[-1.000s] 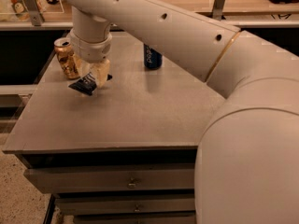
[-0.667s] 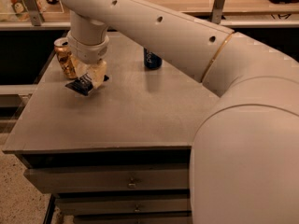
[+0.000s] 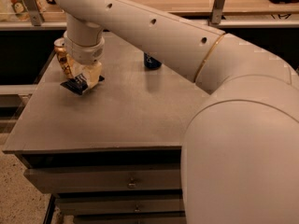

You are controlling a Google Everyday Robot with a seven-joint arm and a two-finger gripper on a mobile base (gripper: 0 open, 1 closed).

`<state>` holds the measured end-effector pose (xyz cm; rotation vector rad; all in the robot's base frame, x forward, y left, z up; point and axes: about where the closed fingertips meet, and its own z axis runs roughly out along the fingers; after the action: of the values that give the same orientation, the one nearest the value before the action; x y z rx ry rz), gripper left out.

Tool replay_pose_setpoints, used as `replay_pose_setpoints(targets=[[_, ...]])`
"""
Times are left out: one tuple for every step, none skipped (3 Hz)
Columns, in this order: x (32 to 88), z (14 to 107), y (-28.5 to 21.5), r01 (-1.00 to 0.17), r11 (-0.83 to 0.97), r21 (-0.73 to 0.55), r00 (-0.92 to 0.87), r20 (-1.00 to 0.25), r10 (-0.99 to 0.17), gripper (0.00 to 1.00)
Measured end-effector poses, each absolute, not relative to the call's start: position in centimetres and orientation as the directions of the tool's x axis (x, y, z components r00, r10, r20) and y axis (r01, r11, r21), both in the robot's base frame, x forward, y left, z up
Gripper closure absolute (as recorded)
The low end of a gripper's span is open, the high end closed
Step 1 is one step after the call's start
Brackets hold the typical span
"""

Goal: Move rxbar blueberry near orange can

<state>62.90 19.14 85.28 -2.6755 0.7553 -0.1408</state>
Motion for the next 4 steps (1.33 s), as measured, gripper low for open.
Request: replay_pose_setpoints(targets=[[62.6,85.2,19.1,-0.472,-0.812,-0.344,0.861,0.018,-0.508,0.37],[63.5,85.1,18.4,-0.476,-0.813,-0.337,0.859,0.020,-0.511,0.15],[63.7,85.4,18.3,-0.417,-0.834,-0.362,0.886,0.043,-0.462,0.00],[63.5,85.6,17.7,-0.327,-0.860,-0.392,0.921,0.072,-0.382,0.00]])
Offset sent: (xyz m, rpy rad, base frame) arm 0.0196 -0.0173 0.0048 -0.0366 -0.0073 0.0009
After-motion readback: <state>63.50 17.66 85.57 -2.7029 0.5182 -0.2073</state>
